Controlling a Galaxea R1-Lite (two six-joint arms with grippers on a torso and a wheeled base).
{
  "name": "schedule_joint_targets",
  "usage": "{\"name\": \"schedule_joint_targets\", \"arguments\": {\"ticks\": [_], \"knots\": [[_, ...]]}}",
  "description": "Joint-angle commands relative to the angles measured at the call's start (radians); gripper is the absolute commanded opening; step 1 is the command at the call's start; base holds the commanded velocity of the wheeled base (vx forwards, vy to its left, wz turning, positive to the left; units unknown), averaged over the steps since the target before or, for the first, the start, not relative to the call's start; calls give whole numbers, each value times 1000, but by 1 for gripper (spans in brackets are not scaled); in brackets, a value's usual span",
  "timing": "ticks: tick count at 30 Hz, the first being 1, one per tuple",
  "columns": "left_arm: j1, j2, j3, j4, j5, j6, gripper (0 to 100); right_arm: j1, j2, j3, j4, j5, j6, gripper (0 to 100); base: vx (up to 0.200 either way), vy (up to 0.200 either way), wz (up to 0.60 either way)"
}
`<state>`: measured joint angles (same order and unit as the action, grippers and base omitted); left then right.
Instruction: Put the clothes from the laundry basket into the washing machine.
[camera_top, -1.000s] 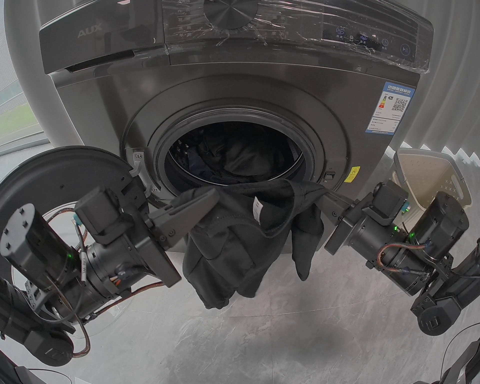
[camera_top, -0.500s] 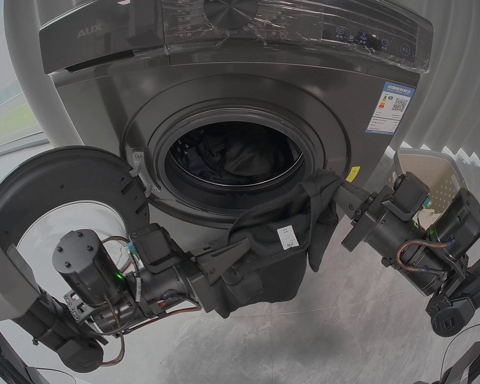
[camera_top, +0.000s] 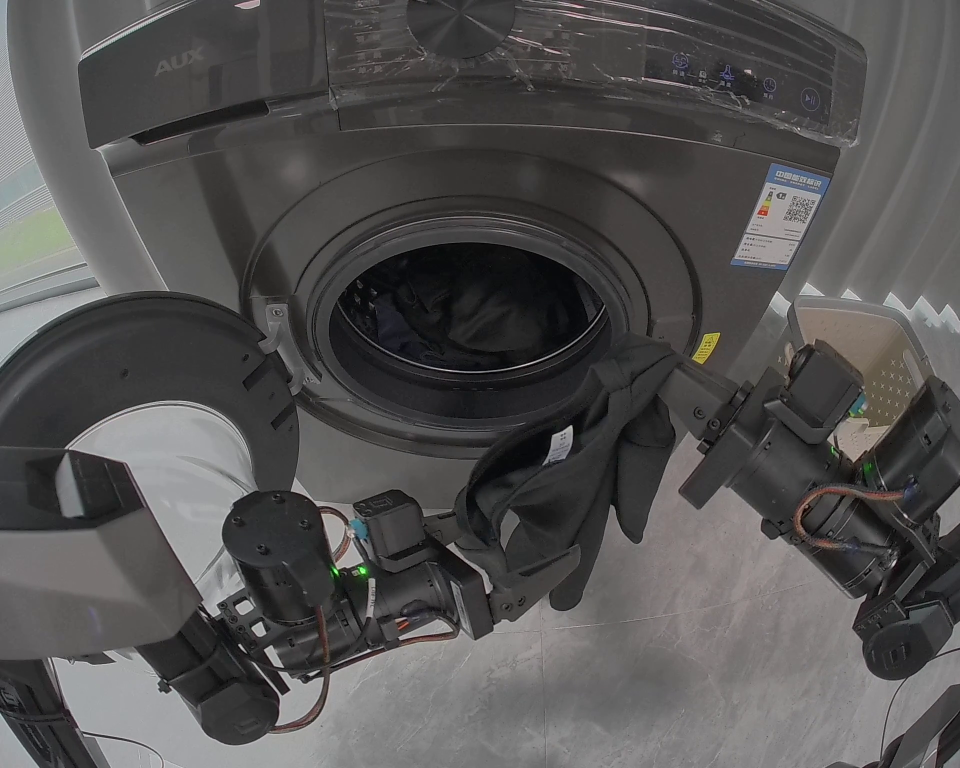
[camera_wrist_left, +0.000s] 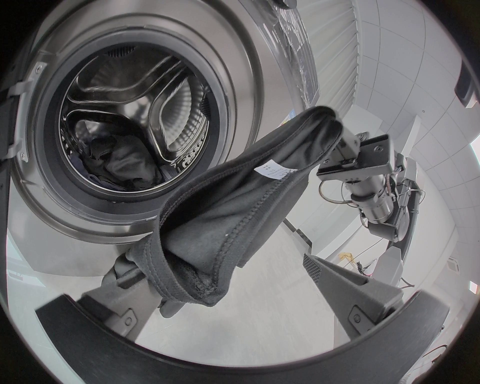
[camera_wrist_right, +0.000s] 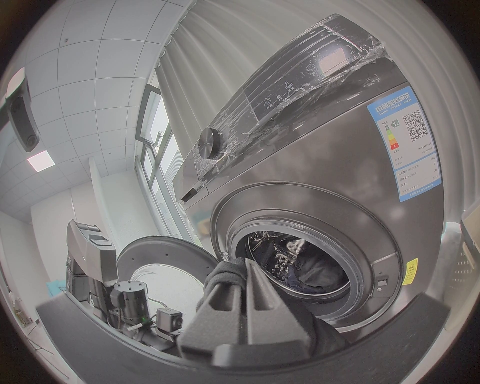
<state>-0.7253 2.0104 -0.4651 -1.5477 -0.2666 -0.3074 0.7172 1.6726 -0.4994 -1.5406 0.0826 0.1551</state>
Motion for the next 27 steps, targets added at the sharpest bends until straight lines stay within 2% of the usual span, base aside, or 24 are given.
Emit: {"name": "schedule_joint_targets", "arguments": {"ticks": [1, 6, 12, 18, 21, 27], "knots": [[3, 62, -32, 0, 7, 2, 100, 4, -1, -1, -1, 0, 0, 0, 0, 0, 0], [9, 102, -50, 0, 38, 13, 100, 4, -4, -8, -1, 0, 0, 0, 0, 0, 0], [29, 128, -67, 0, 92, 70, 100, 4, -1, -11, -1, 0, 0, 0, 0, 0, 0], [49, 106, -26, 0, 99, 82, 100, -1, -1, -13, -1, 0, 0, 0, 0, 0, 0], [53, 91, 10, 0, 101, 100, 100, 1, 1, -11, -1, 0, 1, 0, 0, 0, 0], [75, 90, 26, 0, 99, 110, 100, 4, -1, -2, -1, 8, 0, 0, 0, 0, 0]]}}
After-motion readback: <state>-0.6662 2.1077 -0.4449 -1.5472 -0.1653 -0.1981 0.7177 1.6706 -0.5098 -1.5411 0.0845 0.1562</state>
